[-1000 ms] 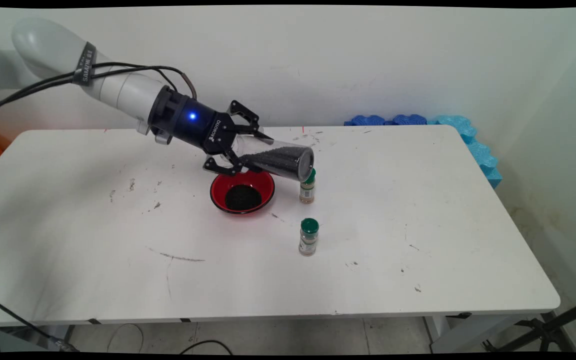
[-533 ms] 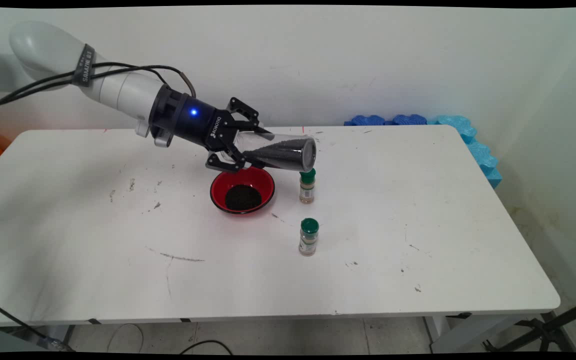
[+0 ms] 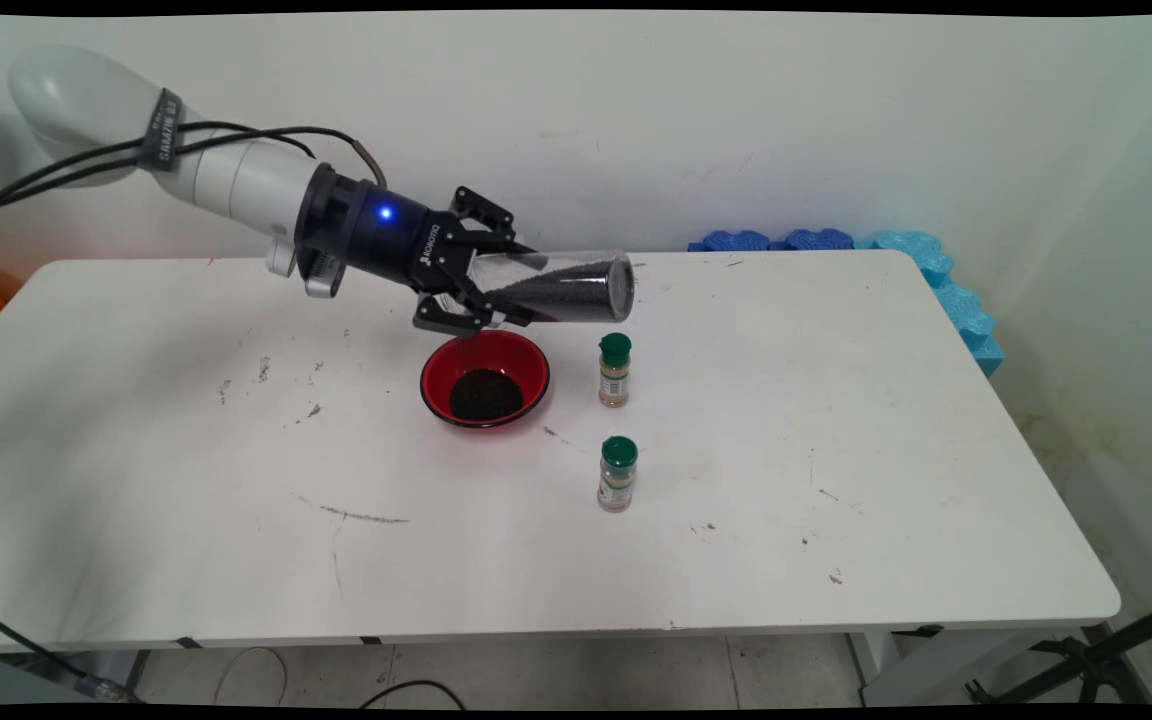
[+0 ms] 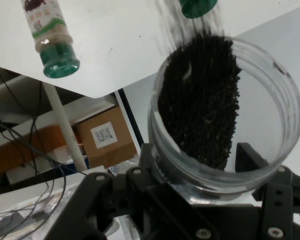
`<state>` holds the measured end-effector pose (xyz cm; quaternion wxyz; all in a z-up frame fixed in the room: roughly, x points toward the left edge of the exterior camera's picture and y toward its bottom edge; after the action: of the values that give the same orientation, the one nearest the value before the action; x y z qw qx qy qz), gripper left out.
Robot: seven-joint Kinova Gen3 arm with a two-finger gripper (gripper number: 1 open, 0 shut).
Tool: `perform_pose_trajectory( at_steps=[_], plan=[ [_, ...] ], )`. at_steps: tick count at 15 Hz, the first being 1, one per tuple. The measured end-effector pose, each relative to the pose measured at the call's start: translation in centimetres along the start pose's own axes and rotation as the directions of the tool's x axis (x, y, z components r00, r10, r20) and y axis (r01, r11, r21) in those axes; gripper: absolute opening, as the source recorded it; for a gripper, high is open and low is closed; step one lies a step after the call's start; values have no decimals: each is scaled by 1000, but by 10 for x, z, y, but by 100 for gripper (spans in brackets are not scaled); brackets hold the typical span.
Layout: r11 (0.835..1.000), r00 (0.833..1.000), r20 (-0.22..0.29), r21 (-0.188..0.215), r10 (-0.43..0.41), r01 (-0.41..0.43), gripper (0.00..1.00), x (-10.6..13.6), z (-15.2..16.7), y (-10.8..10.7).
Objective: Pour the black seasoning powder in the red bowl
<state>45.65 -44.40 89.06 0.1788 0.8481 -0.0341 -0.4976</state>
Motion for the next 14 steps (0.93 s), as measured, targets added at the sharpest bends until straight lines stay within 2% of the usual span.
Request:
perform_pose_trajectory(
  at_steps=[14],
  plan=[
    [996, 996, 33, -32, -85, 86, 0, 1, -2, -1]
  ],
)
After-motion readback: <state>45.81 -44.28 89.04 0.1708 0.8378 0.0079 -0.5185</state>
